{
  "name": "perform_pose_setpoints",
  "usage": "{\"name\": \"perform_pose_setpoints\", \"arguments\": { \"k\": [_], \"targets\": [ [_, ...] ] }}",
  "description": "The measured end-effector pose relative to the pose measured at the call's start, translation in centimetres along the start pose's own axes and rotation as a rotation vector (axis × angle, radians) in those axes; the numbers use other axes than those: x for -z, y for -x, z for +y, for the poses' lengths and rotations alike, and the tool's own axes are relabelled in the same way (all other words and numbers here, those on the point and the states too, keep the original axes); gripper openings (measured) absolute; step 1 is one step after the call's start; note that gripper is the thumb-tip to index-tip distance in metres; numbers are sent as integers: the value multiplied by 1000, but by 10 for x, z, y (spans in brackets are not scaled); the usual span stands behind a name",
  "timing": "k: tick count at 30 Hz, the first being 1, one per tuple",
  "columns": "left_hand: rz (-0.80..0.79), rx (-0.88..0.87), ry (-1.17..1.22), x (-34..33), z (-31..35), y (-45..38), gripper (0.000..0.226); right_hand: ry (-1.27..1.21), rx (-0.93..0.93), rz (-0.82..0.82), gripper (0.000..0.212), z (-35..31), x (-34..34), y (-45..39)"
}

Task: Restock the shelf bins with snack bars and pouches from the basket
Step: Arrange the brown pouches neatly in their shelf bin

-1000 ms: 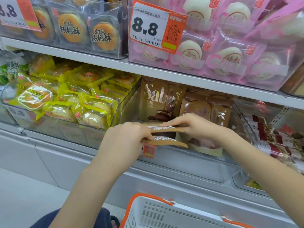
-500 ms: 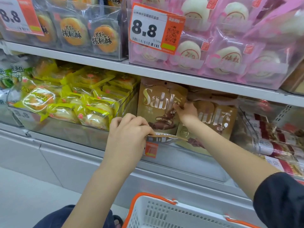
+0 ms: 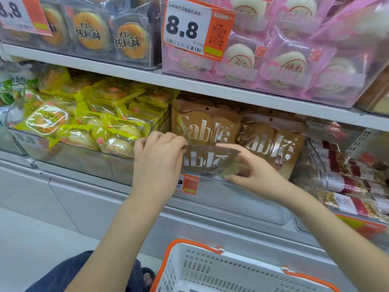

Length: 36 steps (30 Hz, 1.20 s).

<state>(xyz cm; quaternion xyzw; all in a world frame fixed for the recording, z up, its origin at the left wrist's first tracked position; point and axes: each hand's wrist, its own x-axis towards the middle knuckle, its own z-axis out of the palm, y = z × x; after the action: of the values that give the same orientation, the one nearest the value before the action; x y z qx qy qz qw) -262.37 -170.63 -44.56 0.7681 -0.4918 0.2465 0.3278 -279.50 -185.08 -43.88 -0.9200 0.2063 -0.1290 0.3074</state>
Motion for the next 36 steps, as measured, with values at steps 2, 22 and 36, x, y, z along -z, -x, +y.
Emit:
{"name": "perform_pose_setpoints", "arguments": {
  "k": [2, 22, 36],
  "targets": [
    [11, -22, 34, -6, 4, -9, 8, -68, -57, 113, 18, -4, -7, -13],
    [-709, 34, -18, -53, 7, -14, 54, -231, -316, 385, 31, 28, -4, -58],
    [-550, -229, -41, -70, 49, -4, 82, 60, -558, 648, 35, 53, 91, -15]
  ]
}}
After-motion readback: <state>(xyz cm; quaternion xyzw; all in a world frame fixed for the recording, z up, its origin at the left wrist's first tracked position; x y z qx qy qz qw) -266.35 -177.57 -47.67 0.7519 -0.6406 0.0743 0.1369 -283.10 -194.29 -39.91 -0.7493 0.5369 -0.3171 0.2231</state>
